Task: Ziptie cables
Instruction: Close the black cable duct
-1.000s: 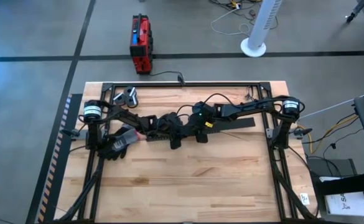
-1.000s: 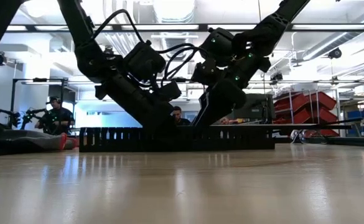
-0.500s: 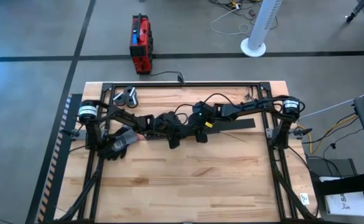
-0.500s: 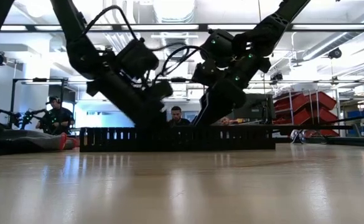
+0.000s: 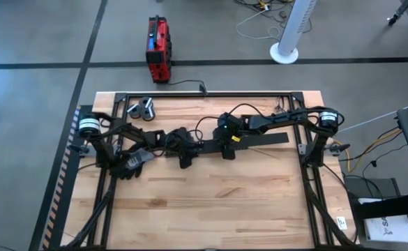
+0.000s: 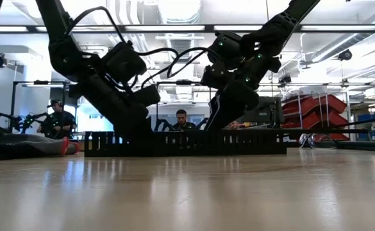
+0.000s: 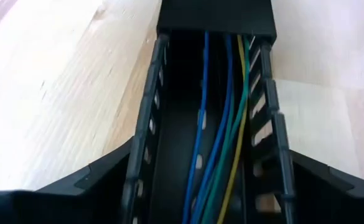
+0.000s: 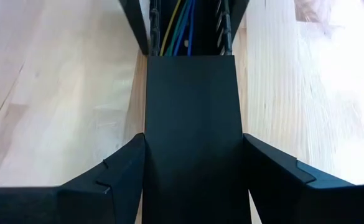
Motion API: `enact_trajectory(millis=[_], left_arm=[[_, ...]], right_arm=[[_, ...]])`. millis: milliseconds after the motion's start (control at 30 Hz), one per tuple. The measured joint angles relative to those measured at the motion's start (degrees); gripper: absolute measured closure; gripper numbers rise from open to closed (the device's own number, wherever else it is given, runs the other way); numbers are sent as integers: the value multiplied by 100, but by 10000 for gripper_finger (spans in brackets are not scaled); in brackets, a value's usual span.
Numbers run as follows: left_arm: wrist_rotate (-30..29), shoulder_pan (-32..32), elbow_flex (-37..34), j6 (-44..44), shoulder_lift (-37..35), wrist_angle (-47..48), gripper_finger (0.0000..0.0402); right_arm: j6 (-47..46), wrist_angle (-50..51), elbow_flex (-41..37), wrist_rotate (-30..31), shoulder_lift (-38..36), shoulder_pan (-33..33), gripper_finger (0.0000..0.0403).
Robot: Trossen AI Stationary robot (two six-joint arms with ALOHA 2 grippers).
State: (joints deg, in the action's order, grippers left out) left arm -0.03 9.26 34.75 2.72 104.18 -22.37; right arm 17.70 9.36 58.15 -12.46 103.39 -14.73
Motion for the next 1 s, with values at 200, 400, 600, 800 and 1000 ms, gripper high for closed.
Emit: enact_trajectory(millis=[200, 400, 600, 800, 1000], left_arm=[[-139, -4, -145, 143, -15, -134, 92], [-185, -7, -144, 220, 3, -208, 129], [-98, -4, -167, 79, 4, -292, 188], [-73, -4, -180, 46, 9, -463, 188], [-62, 0, -128, 53, 27, -554, 188]], right_arm=[[-17, -68, -13, -154, -3, -52, 185], [-37, -149, -17, -222, 0, -52, 185], [-38, -334, -30, -359, 8, -54, 185], [-145, -640, -46, -409, 38, -52, 185], [-122, -851, -46, -510, 57, -31, 185]])
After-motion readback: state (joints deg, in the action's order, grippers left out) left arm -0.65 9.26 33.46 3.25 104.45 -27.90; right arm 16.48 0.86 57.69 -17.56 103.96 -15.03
